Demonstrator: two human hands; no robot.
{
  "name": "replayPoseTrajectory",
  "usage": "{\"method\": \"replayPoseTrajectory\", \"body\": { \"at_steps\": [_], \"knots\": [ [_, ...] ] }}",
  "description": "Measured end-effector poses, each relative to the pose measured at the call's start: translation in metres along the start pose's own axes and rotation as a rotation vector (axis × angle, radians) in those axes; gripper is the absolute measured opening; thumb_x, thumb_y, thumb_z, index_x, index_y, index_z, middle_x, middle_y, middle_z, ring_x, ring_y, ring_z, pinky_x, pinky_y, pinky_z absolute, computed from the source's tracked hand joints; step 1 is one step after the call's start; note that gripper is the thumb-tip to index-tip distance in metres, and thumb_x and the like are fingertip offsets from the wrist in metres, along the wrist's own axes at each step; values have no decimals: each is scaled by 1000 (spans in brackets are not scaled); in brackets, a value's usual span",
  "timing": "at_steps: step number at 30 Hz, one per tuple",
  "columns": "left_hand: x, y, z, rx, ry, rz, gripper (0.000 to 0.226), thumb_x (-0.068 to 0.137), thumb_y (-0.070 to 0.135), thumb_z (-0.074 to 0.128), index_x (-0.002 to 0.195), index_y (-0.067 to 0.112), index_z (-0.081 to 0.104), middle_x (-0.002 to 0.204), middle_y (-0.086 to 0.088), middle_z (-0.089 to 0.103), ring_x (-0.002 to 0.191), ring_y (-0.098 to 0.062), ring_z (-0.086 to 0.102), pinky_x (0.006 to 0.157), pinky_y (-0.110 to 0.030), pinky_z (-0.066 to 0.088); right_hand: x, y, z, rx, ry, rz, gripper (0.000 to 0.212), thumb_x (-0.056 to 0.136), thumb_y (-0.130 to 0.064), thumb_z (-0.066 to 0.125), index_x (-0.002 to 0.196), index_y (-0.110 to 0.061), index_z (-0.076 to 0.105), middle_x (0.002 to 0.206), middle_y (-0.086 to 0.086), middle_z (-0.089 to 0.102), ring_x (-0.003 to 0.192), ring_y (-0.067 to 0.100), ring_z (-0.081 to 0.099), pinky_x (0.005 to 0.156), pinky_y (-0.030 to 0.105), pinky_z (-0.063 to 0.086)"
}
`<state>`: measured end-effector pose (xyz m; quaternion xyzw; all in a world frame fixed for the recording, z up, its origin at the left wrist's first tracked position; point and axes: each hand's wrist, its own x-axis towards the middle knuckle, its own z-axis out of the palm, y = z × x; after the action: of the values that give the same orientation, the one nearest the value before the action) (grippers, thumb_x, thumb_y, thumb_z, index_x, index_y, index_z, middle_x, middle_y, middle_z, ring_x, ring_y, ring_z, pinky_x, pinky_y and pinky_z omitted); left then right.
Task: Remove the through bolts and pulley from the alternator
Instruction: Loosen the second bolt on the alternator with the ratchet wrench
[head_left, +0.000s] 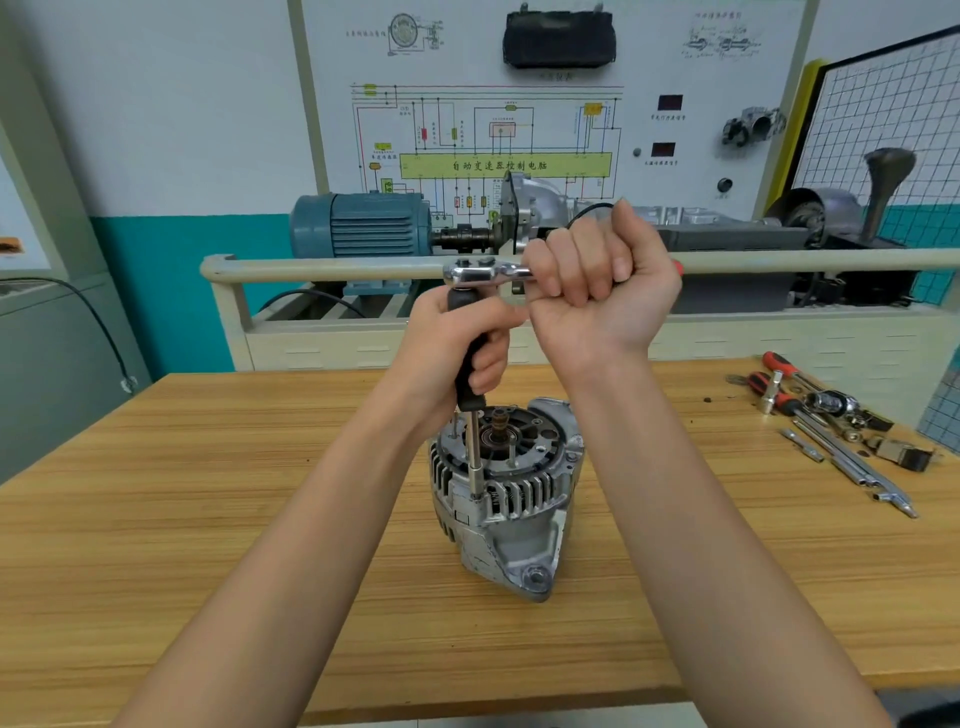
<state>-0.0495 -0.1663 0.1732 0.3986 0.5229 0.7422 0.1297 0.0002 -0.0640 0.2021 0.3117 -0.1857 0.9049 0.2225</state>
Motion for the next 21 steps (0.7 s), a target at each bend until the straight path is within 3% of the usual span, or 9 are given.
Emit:
{"method": "replayPoseTrajectory", "body": {
  "at_steps": [3,6,11,15,18,21],
  "knots": [
    [3,0,-1,-90,-147,-65,34,77,10,55,47,17,41,36,5,29,28,-8,24,34,-14,20,9,-2,-8,196,72,93,48,84,-15,42,36,-14,34,32,-2,25,38,10,7,38,21,19],
    [7,1,-3,-164,-200,-156,36,79,11,51,47,17,37,35,6,26,27,-5,20,33,-13,15,9,0,-7,145,85,41,48,84,-15,42,36,-15,34,32,-3,25,30,11,15,37,22,21],
    [4,-3,7,-13,178,-48,47,88,1,50,48,18,33,37,6,24,30,-8,16,37,-12,15,-9,11,4,-170,-53,-151,51,89,-9,38,39,-17,35,35,-5,27,37,11,14,42,24,24],
    [6,-6,19,112,469,38,43,86,-2,53,55,17,30,42,5,27,36,-9,20,38,-16,17,-25,32,14,-515,-163,-475,39,82,-2,48,48,-19,40,40,-5,32,39,10,26,48,29,23],
    [5,-6,22,182,500,81,44,86,-4,53,54,16,30,44,3,27,38,-7,23,38,-17,19,-31,42,14,-670,-176,-613,37,79,-10,53,47,-21,38,46,-6,37,43,12,29,50,31,24],
    [3,-6,17,121,414,53,42,86,-3,55,56,16,33,41,7,29,35,-8,22,37,-16,19,-24,32,12,-533,-215,-484,43,81,-6,49,43,-22,39,39,-5,33,38,9,27,48,27,23]
  ]
}}
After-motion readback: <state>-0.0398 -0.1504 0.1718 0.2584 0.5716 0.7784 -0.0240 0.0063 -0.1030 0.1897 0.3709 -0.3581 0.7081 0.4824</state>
